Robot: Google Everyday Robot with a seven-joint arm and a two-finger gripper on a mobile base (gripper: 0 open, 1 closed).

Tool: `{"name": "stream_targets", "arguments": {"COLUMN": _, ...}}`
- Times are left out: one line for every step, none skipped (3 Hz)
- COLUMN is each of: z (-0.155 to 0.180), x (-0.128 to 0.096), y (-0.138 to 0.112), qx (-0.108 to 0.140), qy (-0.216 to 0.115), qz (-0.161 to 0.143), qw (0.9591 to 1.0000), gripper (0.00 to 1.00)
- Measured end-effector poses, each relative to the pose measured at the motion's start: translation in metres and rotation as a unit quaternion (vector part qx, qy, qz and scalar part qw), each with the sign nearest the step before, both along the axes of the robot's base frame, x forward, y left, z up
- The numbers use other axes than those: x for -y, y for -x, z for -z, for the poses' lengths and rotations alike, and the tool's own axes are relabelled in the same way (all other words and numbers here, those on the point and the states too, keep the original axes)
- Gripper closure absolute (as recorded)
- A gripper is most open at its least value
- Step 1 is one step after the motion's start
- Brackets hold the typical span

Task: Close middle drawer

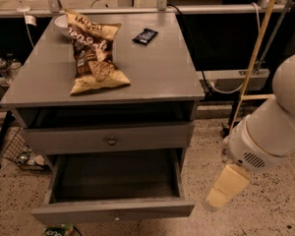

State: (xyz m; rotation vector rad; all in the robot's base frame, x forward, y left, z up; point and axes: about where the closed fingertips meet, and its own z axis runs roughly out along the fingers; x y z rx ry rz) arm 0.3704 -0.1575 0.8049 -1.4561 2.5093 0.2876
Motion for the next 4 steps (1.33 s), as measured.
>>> {"name": "stream_targets", "arguments": {"z": 0.030, "x": -0.003, "y": 0.002, "qx": -0.019, "qy": -0.016, "qz": 0.014, "qw": 0.9996, "gripper": 0.00}}
{"name": "stream_targets", "arguments": {"z": 0.087, "x": -0.017, "y": 0.007, "qx": -0.047, "qy": -0.055, "qz": 0.030, "qw": 0.9969, "gripper": 0.00}}
{"name": "stream_targets", "arguments": {"z": 0.166, "x": -0.041, "y": 0.013, "qx": -0.085, "qy": -0.107, "qz": 0.061, "qw": 0.9887, "gripper": 0.00}}
{"name": "stream_targets", "arguments": {"z": 0.208, "x": -0.056, "y": 0.017, "qx": -0.107, "qy": -0.130, "qz": 0.081, "qw": 0.9825, "gripper": 0.00}}
